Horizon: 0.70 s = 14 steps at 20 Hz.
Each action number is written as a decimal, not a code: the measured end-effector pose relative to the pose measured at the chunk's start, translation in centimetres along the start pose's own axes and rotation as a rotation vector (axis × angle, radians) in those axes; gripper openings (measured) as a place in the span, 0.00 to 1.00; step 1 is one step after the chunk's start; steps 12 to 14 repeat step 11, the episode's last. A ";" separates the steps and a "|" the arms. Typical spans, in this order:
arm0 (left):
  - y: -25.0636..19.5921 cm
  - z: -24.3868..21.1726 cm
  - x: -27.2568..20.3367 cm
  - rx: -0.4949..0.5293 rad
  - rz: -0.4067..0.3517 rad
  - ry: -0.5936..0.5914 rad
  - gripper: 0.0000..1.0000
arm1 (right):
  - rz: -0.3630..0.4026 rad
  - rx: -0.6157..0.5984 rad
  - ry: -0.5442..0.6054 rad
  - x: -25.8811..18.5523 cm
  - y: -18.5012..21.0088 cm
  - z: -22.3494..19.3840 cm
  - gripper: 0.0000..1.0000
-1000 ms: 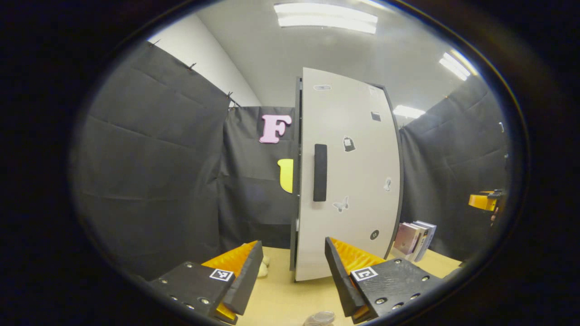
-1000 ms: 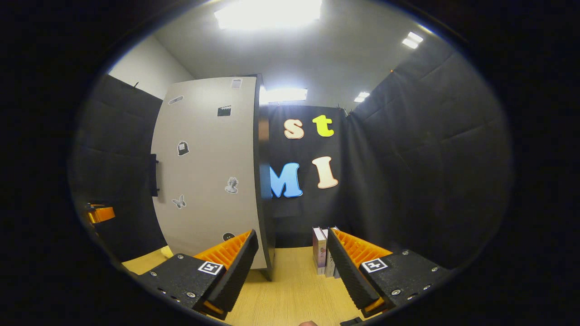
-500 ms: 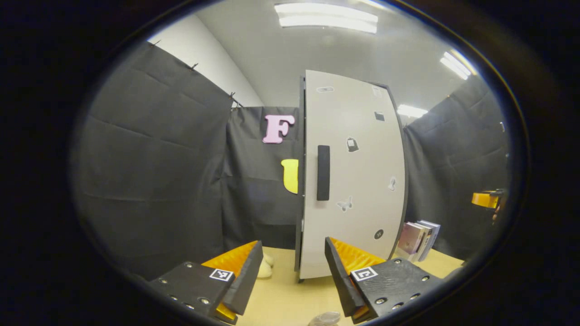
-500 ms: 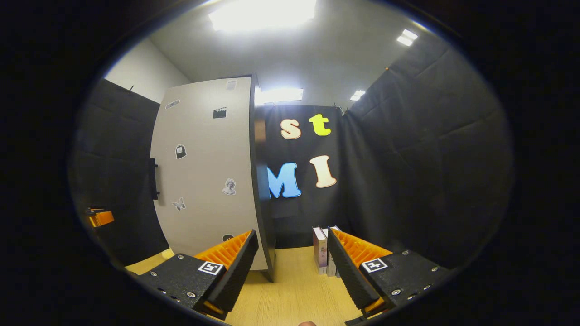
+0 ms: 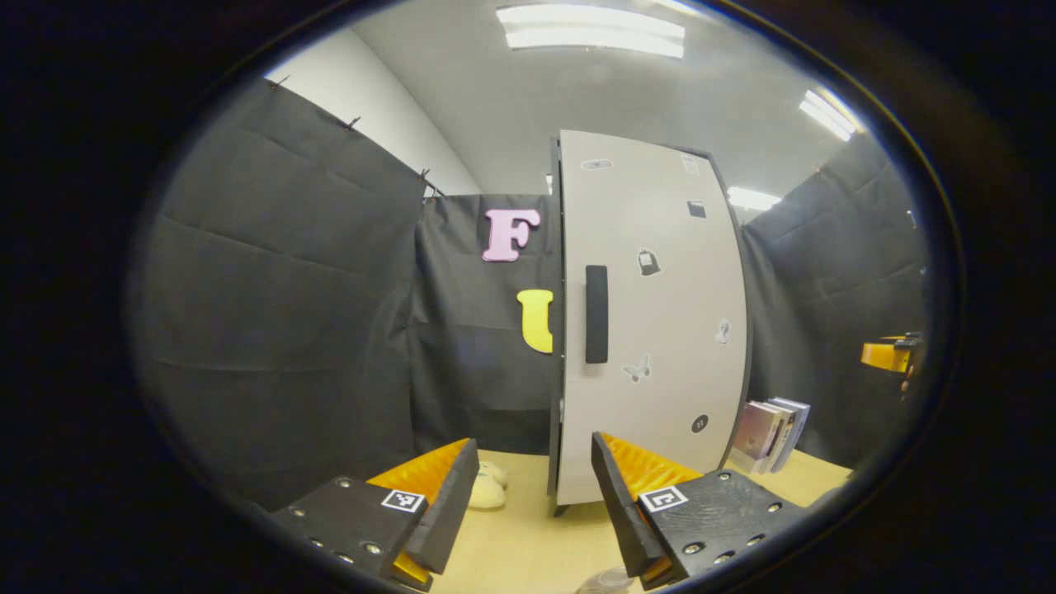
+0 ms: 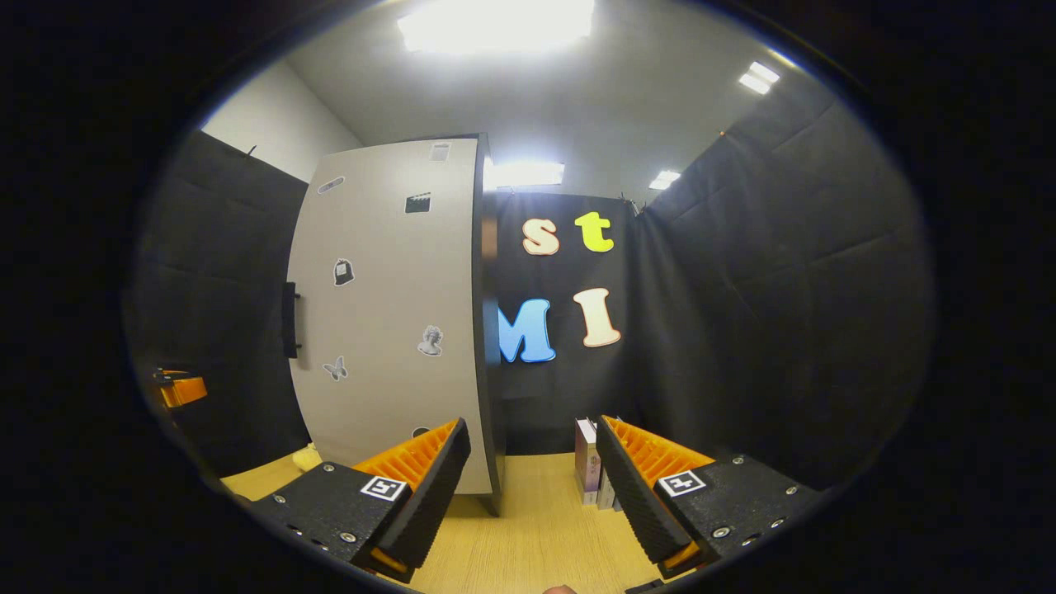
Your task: Open the cabinet door with the right hand, grasp the bottle in the cabinet with the left hand and place it on the coaster, then close the cabinet door with the right hand.
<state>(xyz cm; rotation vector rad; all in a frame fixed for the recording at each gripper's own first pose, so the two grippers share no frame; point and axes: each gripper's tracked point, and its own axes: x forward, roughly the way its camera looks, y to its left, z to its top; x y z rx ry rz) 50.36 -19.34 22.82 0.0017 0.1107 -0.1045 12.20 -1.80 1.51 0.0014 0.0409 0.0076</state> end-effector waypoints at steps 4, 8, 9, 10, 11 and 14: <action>0.0 0.3 -0.3 0.010 -0.002 -0.008 0.78 | 0.005 -0.010 0.007 -0.1 0.6 -0.2 0.95; 0.2 0.5 -0.5 0.033 0.006 -0.014 0.78 | 0.001 -0.011 0.004 0.0 1.1 0.1 0.95; 0.1 0.5 -0.5 0.035 0.005 -0.016 0.82 | 0.001 -0.009 0.003 0.0 1.3 0.1 0.91; 0.1 0.5 -0.6 0.036 0.004 -0.018 0.82 | 0.000 -0.008 -0.001 -0.2 1.4 0.2 0.95; 0.1 0.5 -0.7 0.036 0.004 -0.019 0.78 | -0.002 -0.009 -0.002 -0.2 1.4 0.2 0.95; 0.1 0.5 -0.7 0.036 0.004 -0.019 0.78 | -0.002 -0.009 -0.002 -0.2 1.4 0.2 0.95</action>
